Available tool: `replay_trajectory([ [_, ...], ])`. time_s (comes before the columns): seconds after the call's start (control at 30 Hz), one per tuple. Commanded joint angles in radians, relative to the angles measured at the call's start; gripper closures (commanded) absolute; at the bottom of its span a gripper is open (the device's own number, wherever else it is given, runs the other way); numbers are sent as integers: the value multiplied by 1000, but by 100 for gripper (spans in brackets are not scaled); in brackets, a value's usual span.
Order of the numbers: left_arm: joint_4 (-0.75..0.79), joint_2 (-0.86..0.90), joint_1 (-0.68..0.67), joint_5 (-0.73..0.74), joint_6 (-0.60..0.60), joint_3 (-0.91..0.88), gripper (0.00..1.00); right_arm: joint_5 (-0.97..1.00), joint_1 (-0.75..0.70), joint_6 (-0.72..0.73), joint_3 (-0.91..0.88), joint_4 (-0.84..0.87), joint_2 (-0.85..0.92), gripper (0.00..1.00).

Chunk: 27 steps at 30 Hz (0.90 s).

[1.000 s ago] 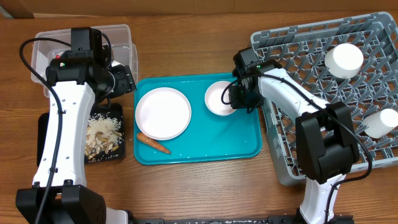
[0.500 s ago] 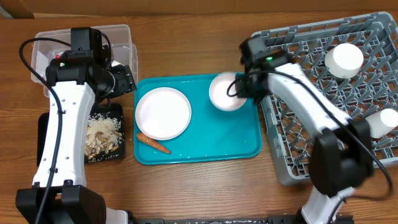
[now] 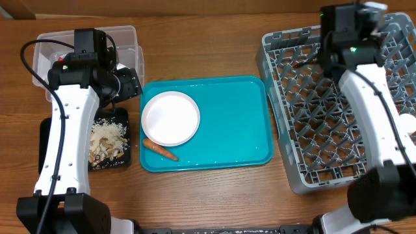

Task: Sort waste into correct bins and load items into the dishwasher
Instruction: 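Grasp the pink bowl on the tray with the right gripper and lift it, then lower the pink bowl into the dish rack with the right gripper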

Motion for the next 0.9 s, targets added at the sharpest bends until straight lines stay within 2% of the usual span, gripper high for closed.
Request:
replay_trajectory([
  [0.0, 0, -18, -2, 9, -7, 21, 26, 329, -46, -54, -3, 89, 71, 96],
  [0.3, -2, -18, -2, 8, -6, 21, 25, 321, -55, -69, -3, 105, 260, 96],
  [0.53, 1, -18, -2, 20, -7, 21, 24, 270, -13, 55, -4, -1, 321, 96],
  [0.7, 1, -18, -1, 31, -7, 21, 24, 179, 2, 216, -5, -112, 324, 96],
  [0.87, -2, -18, -2, 31, -6, 21, 23, 167, 24, 246, -5, -144, 324, 96],
])
